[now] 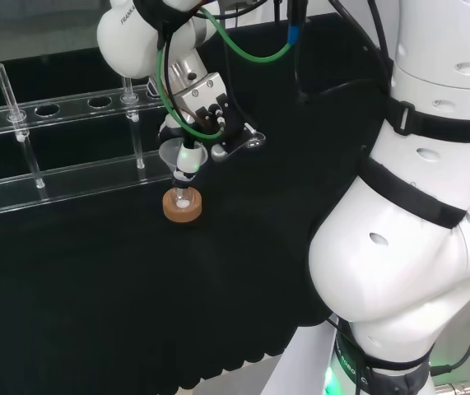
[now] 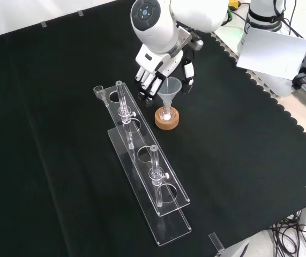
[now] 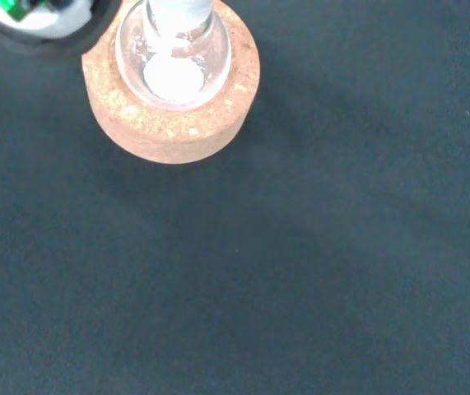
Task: Remove the funnel from the round-bottom flask.
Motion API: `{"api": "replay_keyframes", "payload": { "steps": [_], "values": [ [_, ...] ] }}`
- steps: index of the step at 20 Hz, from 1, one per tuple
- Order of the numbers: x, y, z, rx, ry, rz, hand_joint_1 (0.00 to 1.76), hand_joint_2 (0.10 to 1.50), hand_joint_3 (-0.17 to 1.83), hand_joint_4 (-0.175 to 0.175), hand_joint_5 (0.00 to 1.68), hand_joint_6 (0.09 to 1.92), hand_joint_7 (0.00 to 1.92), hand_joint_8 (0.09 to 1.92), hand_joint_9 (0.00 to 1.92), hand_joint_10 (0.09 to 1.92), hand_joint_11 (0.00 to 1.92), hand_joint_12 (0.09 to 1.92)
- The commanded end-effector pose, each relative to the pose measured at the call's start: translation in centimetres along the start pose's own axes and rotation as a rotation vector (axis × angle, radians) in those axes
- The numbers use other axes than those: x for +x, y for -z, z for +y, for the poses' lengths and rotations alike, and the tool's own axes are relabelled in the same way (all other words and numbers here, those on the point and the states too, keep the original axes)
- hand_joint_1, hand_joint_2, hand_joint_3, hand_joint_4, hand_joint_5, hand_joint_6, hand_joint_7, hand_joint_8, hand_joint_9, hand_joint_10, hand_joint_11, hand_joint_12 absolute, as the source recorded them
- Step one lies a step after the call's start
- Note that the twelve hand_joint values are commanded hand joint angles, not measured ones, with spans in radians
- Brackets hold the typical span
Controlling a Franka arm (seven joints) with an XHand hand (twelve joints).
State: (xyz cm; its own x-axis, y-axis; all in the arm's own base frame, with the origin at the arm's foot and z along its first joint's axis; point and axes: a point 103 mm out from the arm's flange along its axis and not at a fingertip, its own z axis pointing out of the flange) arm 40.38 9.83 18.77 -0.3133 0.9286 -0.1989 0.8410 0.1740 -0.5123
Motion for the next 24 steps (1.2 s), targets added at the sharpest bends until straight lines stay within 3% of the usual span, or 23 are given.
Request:
{"api": "replay_keyframes", "payload": {
  "steps": [1,2,4,7,10,13,18,24],
  "values": [
    [-0.6,-0.1,-0.5,-0.096,-0.012,-0.028,0.78,0.6,0.55,0.035,0.42,0.09,0.25,0.64,0.59,0.62,0.38,1.42],
    [-0.6,0.1,-0.6,-0.129,-0.024,-0.042,0.8,0.62,0.56,0.036,0.55,0.11,0.4,0.65,0.71,0.58,0.44,1.38],
    [-0.2,0.4,-0.8,-0.167,-0.04,-0.063,0.85,0.65,0.58,0.056,0.81,0.34,0.68,0.64,0.96,0.49,0.57,1.3],
    [-0.1,1.1,-1.2,-0.185,-0.045,-0.093,0.91,0.67,0.6,0.078,0.96,0.58,0.88,0.64,1.17,0.4,0.73,1.19],
    [-0.2,2.0,-1.6,-0.195,-0.039,-0.112,1.02,0.93,0.26,0.159,1.03,0.86,0.92,0.66,1.26,0.34,0.82,1.13],
    [-0.3,2.7,-2.1,-0.193,-0.036,-0.133,1.03,1.03,0.09,0.174,1.04,0.9,0.93,0.67,1.29,0.3,0.86,1.1],
    [-0.2,4.1,-2.8,-0.168,-0.044,-0.178,1.04,1.04,0.06,0.175,1.04,0.9,0.92,0.67,1.3,0.3,0.87,1.09],
    [-0.3,5.6,-3.9,-0.149,-0.069,-0.176,1.04,1.05,0.06,0.175,1.04,0.9,0.91,0.67,1.3,0.29,0.87,1.09]
  ]
}}
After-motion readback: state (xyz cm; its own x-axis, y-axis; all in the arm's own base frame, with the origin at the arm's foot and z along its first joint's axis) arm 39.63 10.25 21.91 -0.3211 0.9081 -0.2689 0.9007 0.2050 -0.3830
